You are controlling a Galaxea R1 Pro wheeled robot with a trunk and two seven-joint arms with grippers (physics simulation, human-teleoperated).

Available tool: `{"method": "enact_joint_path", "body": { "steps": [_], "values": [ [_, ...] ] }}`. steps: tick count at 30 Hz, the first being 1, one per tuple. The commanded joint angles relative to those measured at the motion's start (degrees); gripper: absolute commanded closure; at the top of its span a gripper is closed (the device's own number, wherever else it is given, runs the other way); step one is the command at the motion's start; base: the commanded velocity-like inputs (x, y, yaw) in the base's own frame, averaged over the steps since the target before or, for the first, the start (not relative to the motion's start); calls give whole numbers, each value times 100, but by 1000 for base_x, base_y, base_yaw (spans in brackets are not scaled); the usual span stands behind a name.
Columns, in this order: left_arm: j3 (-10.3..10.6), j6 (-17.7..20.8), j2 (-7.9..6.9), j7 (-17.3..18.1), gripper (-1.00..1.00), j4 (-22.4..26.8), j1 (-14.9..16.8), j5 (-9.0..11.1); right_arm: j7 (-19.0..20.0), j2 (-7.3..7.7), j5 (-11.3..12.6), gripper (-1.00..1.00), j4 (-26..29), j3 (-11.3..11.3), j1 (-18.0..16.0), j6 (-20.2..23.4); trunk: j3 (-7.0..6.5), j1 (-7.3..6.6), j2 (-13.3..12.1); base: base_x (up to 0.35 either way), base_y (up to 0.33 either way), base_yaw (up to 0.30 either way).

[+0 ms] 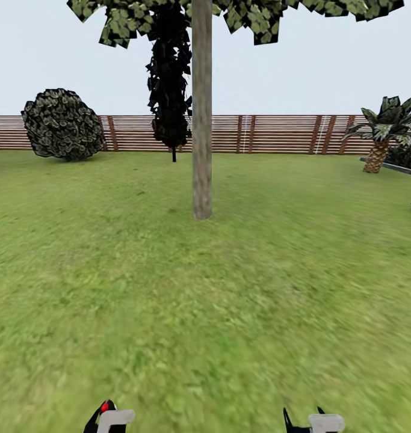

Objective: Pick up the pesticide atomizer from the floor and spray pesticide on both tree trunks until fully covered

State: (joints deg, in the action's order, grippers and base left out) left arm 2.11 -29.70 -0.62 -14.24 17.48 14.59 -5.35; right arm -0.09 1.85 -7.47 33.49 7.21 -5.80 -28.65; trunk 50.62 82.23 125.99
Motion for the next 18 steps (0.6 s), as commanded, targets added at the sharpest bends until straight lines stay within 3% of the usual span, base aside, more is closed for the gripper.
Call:
{"method": "enact_joint_path", "body": {
  "steps": [1, 18],
  "values": [
    [0, 0, 0, 0, 100, 1, 0, -1, 0, 0, 0, -100, 0, 0, 0, 0, 0, 0, 0, 339, 0, 0],
    [0, 0, -1, 0, 100, 1, 0, -1, 0, 0, 0, -100, 0, 0, 0, 0, 0, 0, 0, 339, 0, 0]
  ]
}}
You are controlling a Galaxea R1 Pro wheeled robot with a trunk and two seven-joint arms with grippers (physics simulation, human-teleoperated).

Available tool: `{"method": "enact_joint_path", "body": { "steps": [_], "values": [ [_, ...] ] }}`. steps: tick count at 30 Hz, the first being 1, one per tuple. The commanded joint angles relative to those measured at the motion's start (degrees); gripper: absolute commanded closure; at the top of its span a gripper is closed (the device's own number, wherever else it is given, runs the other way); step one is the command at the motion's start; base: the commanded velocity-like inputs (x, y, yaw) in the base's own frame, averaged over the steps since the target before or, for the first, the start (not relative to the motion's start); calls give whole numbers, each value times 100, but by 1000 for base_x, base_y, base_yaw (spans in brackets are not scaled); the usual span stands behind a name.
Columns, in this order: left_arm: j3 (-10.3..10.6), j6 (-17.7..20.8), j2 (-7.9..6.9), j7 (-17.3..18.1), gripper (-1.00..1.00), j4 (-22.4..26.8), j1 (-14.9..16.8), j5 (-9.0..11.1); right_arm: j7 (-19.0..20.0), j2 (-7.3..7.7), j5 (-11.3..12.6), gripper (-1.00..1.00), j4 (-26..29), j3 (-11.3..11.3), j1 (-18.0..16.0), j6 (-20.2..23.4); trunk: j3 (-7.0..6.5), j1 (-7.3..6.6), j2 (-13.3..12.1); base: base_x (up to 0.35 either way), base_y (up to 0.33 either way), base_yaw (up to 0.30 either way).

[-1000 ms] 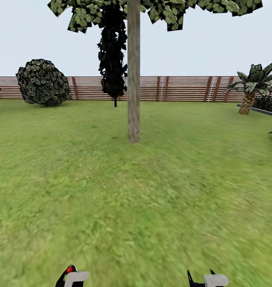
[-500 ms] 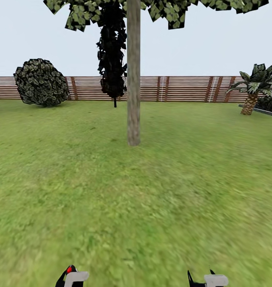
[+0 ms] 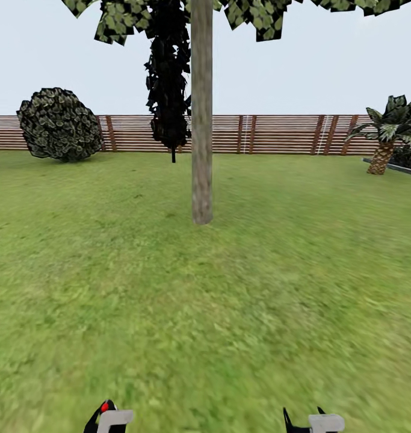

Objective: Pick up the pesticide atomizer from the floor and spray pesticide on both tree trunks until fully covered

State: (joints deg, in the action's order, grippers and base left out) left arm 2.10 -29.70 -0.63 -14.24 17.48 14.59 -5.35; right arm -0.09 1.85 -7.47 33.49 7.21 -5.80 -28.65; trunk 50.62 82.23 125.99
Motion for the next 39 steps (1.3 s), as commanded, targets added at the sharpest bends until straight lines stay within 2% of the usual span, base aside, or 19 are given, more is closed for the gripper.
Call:
{"method": "enact_joint_path", "body": {
  "steps": [1, 39],
  "values": [
    [1, 0, 1, 0, 100, 1, 0, -1, 0, 0, 0, -100, 0, 0, 0, 0, 0, 0, 0, 339, 0, 0],
    [1, 0, 1, 0, 100, 1, 0, -1, 0, 0, 0, -100, 0, 0, 1, 0, 0, 0, 0, 339, 0, 0]
  ]
}}
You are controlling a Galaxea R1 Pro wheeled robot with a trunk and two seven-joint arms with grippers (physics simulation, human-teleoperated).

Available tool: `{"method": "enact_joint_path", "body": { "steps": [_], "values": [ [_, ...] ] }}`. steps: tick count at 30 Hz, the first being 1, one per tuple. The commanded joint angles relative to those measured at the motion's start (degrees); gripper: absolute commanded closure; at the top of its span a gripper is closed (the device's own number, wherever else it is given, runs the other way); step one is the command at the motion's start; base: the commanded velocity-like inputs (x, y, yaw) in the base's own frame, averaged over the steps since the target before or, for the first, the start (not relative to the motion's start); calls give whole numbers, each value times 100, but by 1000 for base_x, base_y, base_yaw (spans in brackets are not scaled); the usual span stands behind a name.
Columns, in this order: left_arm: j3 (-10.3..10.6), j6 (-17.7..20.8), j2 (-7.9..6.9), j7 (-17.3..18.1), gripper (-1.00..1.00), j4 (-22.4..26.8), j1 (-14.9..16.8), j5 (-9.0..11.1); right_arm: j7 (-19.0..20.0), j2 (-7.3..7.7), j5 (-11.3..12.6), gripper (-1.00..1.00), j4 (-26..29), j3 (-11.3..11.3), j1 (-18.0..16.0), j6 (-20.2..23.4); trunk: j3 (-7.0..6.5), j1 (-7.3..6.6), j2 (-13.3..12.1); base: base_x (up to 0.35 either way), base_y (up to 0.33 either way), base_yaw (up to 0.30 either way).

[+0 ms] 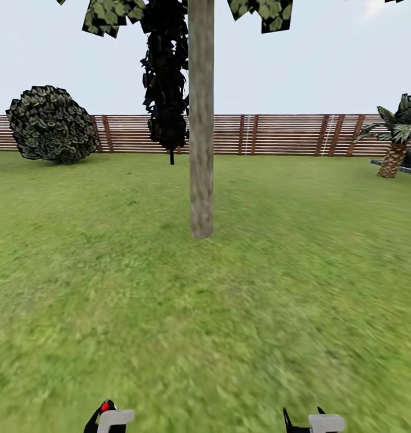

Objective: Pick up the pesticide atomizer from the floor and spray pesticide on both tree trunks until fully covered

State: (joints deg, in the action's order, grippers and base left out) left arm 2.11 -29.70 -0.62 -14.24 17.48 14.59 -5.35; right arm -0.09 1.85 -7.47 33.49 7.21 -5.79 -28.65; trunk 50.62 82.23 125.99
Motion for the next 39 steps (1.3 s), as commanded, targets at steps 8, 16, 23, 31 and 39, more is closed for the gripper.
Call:
{"method": "enact_joint_path", "body": {
  "steps": [8, 16, 23, 31, 39],
  "values": [
    [0, 0, 0, 0, 100, 1, 0, -1, 0, 0, 0, -100, -8, 0, -1, 0, 0, 0, 0, 339, 0, 0],
    [0, 0, -1, 0, 100, 1, 0, -1, 0, 0, 0, -100, -9, 0, -1, 0, 0, 0, 0, 339, 0, 0],
    [0, 0, 0, 0, 100, 1, 0, -1, 0, 0, 0, -100, -9, 0, -1, 0, 0, 0, 0, 339, 0, 0],
    [0, 0, 0, 0, 100, 1, 0, -3, 0, 0, 0, -100, -6, 0, -1, 0, 0, 0, 0, 339, 0, 0],
    [0, 0, 0, 0, 100, 1, 0, -1, 0, 0, 0, -100, -1, 0, -1, 0, 0, 0, 0, 339, 0, 0]
  ]
}}
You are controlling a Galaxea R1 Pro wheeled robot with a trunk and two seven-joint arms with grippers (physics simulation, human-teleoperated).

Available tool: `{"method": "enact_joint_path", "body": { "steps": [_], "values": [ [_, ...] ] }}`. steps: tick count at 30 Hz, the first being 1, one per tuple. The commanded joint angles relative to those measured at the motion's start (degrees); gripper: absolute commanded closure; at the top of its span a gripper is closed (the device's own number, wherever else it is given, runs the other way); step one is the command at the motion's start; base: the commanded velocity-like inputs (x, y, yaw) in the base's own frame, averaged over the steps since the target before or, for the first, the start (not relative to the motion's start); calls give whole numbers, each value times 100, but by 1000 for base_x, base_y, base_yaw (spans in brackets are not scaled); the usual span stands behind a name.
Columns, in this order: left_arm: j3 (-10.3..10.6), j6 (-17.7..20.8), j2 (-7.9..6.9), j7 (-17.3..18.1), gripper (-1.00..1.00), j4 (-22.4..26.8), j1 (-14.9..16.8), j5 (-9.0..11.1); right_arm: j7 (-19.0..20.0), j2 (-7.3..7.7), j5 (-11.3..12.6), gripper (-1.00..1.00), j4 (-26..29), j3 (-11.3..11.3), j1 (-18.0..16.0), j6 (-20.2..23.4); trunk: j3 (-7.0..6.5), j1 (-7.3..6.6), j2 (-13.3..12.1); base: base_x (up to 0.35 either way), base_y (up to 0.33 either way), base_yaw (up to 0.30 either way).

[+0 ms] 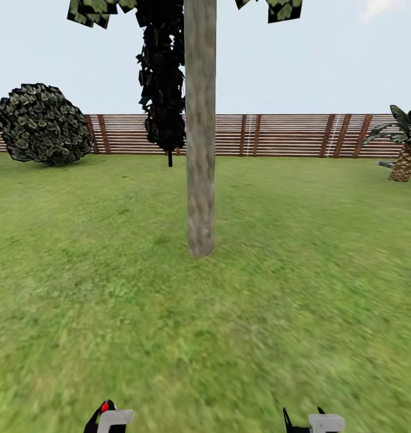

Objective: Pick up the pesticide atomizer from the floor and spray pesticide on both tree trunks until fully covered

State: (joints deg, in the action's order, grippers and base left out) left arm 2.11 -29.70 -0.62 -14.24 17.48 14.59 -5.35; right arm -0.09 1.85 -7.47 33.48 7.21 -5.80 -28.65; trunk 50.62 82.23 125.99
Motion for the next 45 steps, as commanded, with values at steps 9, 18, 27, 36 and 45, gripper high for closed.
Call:
{"method": "enact_joint_path", "body": {
  "steps": [9, 18, 27, 36, 45],
  "values": [
    [0, -1, 0, 0, 100, 1, 0, -1, 0, 0, 0, -100, 1, 0, 0, 0, 0, 0, 0, 339, 0, 0],
    [0, 0, 0, 0, 100, 0, 0, -1, 0, 0, 0, -100, 1, 0, 0, 0, 0, 0, 0, 339, 0, 0],
    [0, 0, 0, 0, 100, 1, 0, -4, 18, 0, 7, -100, 27, -8, 0, 0, 0, 0, 0, 339, 0, 0],
    [9, -9, 0, 0, 100, 1, -2, -16, -10, 8, 0, -100, -3, 1, 0, 0, 0, 0, 0, 336, -50, 0],
    [1, -2, 0, 0, 100, 1, -8, -27, -9, 9, 0, -100, 4, 0, 0, 0, 0, 0, 0, 332, -103, 0]
  ]
}}
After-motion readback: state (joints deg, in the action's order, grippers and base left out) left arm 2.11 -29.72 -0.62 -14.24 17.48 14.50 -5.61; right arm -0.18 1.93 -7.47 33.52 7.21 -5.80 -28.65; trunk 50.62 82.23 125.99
